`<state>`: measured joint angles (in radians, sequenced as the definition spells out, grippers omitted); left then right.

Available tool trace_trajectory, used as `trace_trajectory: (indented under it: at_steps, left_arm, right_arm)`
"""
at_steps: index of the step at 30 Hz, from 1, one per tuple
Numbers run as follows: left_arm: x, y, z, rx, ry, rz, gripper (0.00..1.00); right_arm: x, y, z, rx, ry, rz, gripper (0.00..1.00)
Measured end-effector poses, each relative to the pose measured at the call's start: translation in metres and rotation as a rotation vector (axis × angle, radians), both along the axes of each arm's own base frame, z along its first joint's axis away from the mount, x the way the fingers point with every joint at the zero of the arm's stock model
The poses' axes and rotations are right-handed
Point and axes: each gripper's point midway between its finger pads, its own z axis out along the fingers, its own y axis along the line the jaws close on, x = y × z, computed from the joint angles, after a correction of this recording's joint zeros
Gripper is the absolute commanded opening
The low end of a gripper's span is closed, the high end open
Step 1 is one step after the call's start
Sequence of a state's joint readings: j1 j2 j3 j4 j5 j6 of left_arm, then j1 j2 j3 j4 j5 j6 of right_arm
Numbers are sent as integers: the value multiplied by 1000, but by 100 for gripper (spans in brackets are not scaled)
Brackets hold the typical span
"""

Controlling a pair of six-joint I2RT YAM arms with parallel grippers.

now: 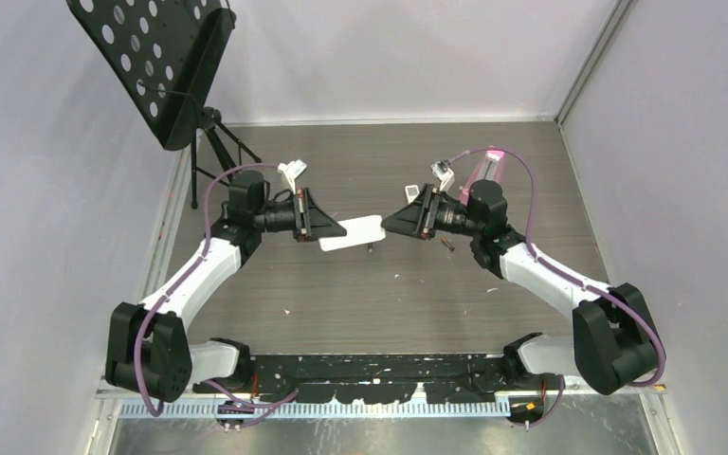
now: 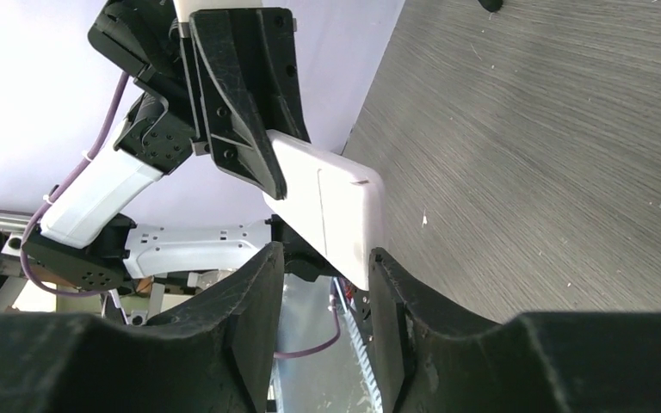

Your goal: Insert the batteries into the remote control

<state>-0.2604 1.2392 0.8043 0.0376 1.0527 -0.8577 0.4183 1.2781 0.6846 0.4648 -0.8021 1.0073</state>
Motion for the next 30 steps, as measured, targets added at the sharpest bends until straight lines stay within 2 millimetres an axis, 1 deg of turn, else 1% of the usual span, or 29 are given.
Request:
trace_trajectory:
  at_steps: [2, 4, 6, 10, 13, 15, 19, 23, 25, 30]
  left_arm:
    - [1, 0, -4, 7, 17, 3, 0]
    - [2, 0, -6, 10, 25, 5, 0]
    - [2, 0, -6, 10, 26, 5, 0]
    - [1, 0, -6, 10, 26, 5, 0]
    - [1, 0, -6, 10, 27, 5, 0]
    - [2, 0, -6, 10, 27, 5, 0]
    - [2, 0, -5, 10, 27, 5, 0]
    - [4, 0, -7, 25, 29, 17, 0]
    - [4, 1, -9, 34, 34, 18, 0]
    - [4, 2, -10, 54, 28, 21, 0]
  right_arm:
    - [1, 1, 0, 6, 4, 4, 61]
    - [3, 2, -4, 4, 11, 2, 67]
    - [6, 2, -9, -7, 16, -8, 68]
    - [9, 0, -20, -48, 17, -26, 69]
    - [9, 3, -27, -62, 19, -13, 68]
    - [7, 8, -30, -63, 25, 7, 65]
    - [1, 14, -30, -56, 21, 40, 42]
    - [1, 15, -30, -62, 18, 39, 26]
    - [2, 14, -33, -81, 20, 31, 23]
    - [2, 12, -34, -127, 23, 24, 26]
